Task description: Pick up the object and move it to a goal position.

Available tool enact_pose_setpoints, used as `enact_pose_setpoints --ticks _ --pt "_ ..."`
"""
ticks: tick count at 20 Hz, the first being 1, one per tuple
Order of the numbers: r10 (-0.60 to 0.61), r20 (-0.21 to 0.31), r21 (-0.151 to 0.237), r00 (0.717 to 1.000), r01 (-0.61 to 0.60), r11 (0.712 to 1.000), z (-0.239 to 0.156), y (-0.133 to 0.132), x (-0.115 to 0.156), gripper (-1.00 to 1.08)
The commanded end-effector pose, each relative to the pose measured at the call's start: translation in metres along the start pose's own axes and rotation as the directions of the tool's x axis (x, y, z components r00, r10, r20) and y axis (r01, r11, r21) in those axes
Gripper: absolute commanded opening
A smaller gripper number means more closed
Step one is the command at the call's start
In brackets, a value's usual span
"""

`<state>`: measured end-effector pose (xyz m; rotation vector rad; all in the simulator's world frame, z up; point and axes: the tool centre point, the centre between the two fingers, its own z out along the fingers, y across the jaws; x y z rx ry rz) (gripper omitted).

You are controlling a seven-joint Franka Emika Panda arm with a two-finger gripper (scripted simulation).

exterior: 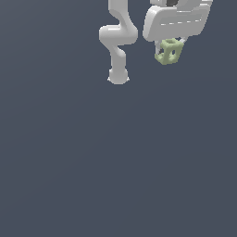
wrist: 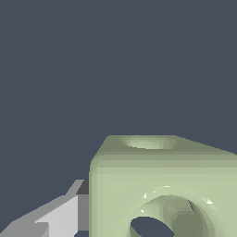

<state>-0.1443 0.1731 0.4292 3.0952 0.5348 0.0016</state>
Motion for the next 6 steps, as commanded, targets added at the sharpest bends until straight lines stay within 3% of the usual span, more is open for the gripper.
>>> enact_pose_setpoints --ticks 1,6 --pt "0.001 0.001 0.001 1.000 -0.001 1.000 -0.0027 -0.0014 -0.0006 -1.00" --pt "0.001 0.001 0.001 1.000 -0.001 1.000 0.0001 0.0003 0.0012 -1.00"
